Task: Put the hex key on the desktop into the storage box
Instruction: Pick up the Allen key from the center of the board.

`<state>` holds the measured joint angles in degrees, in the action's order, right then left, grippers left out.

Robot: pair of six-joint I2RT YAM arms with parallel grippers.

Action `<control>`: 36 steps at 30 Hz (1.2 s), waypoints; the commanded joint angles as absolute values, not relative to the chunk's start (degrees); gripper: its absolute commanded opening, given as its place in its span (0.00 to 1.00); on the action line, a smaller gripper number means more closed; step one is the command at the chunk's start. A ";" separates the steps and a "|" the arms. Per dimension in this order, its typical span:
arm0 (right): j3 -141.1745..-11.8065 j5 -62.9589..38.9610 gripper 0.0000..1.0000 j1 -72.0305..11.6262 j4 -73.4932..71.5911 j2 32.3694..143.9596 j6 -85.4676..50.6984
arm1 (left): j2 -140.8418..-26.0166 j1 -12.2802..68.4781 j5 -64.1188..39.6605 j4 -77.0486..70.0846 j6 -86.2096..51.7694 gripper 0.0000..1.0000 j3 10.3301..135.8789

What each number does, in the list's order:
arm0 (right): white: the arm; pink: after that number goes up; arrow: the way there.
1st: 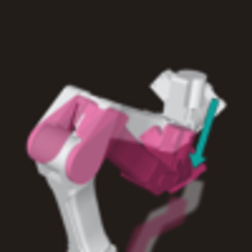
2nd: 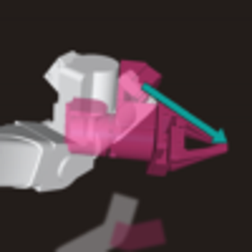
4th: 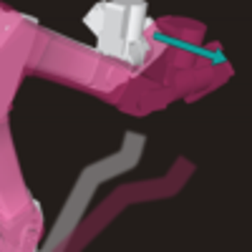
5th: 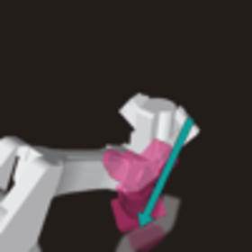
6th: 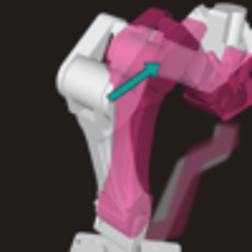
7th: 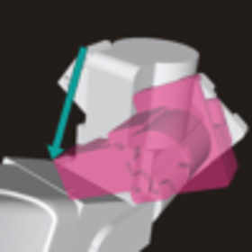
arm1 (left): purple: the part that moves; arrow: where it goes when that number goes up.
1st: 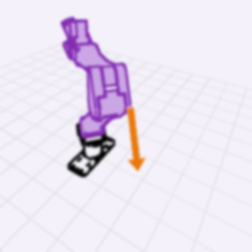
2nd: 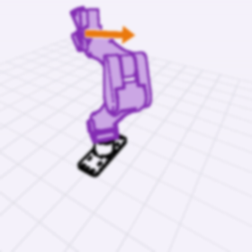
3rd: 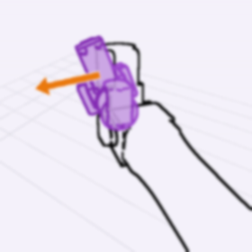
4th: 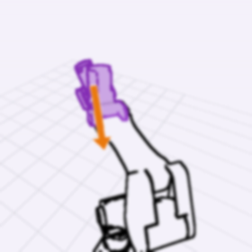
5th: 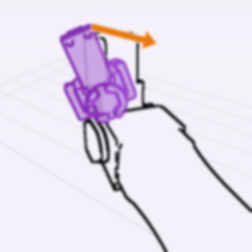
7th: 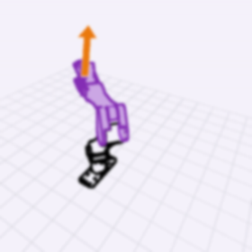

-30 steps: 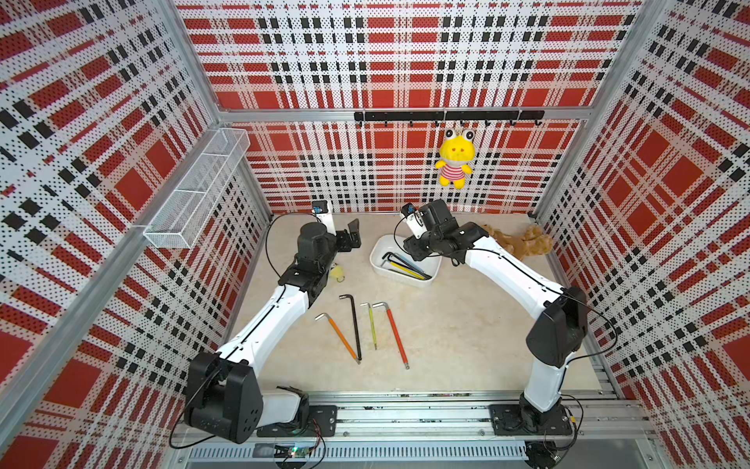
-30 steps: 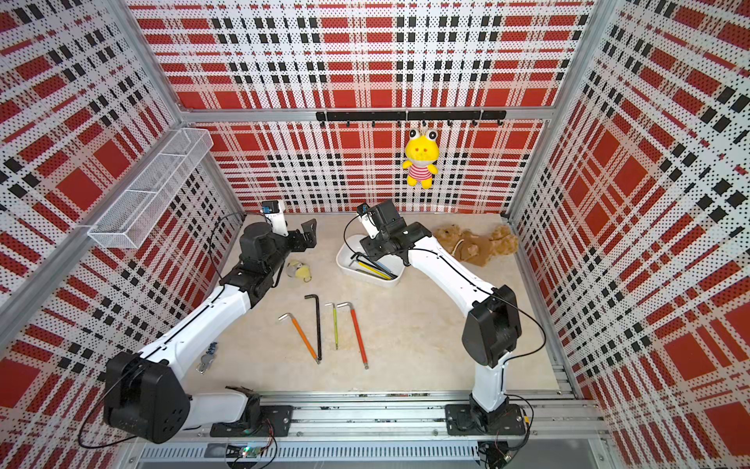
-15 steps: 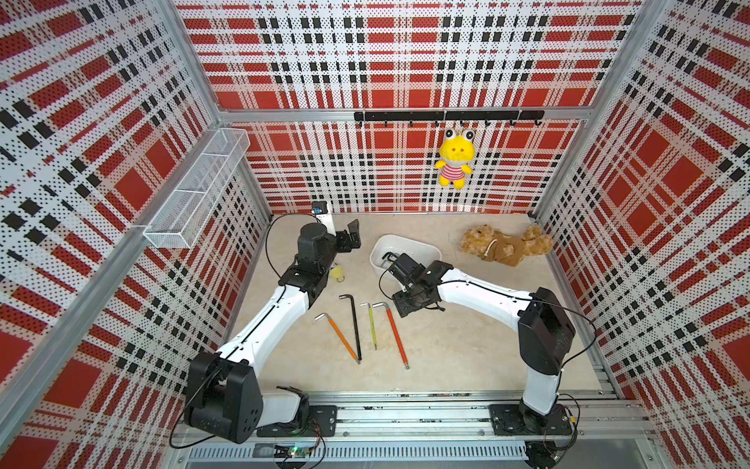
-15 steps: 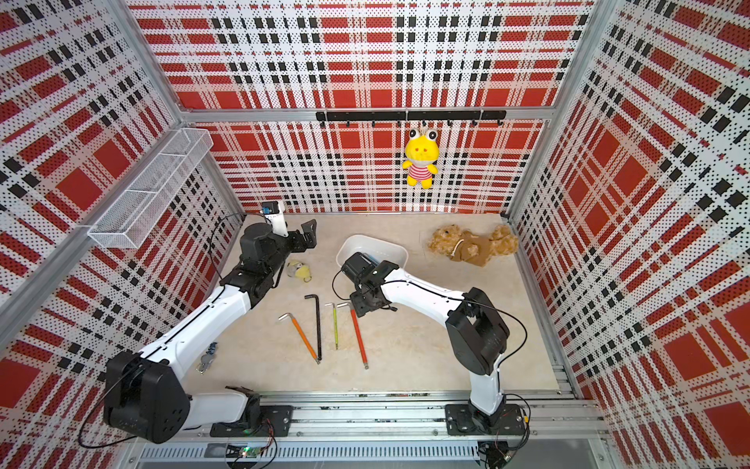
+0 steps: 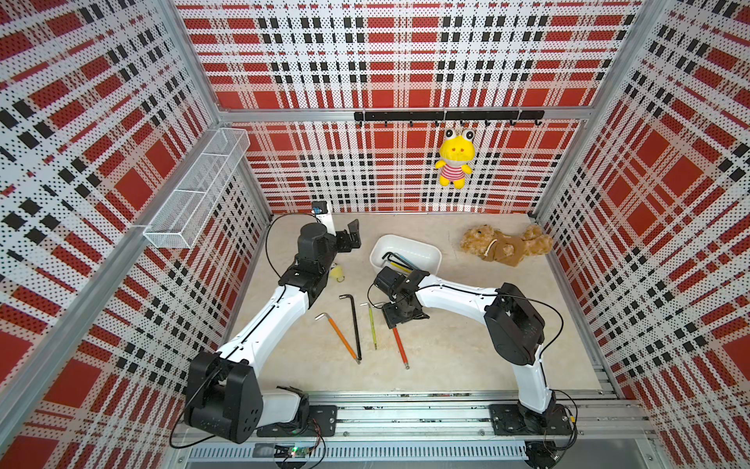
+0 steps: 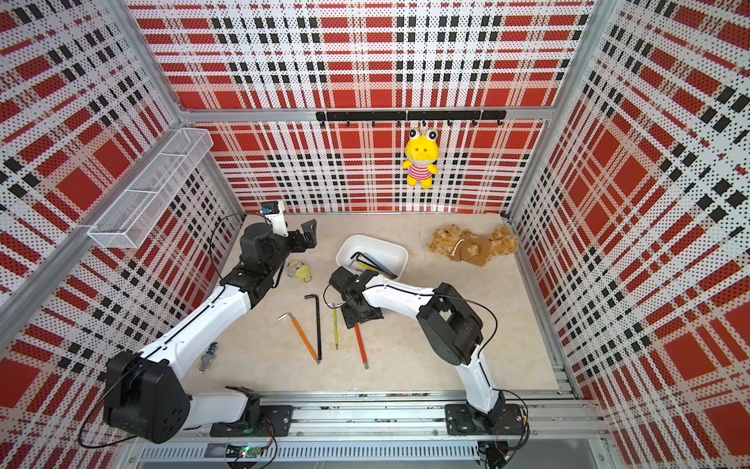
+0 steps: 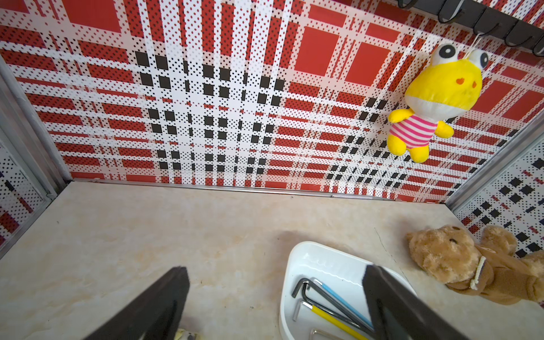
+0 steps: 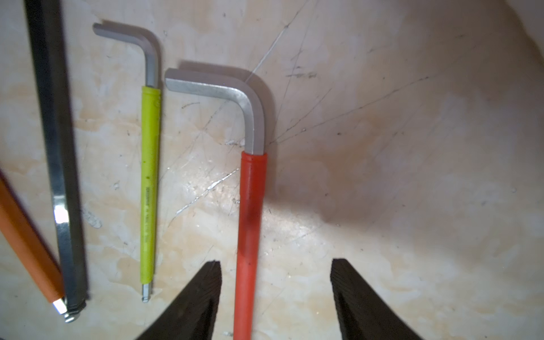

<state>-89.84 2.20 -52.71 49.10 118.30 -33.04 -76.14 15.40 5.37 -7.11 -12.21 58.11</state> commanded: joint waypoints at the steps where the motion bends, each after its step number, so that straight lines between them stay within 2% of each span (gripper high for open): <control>1: -91.37 1.94 0.66 -53.59 49.88 120.41 -34.35 | -75.32 15.01 5.10 -8.61 -12.39 0.99 57.47; 10: -92.64 2.15 0.59 -54.32 50.88 123.30 -35.23 | -75.59 14.67 4.74 -9.04 -12.66 0.99 57.33; 18: -92.37 3.24 0.47 -55.36 52.71 124.81 -37.12 | -74.98 14.67 4.87 -9.21 -12.66 0.99 56.95; 28: -92.68 4.89 0.00 -55.63 54.29 125.11 -37.80 | -74.71 14.68 5.14 -9.31 -12.74 0.99 56.67; 36: -90.62 3.43 0.00 -53.83 50.30 122.68 -35.28 | -74.40 14.63 5.31 -9.34 -12.74 0.99 56.55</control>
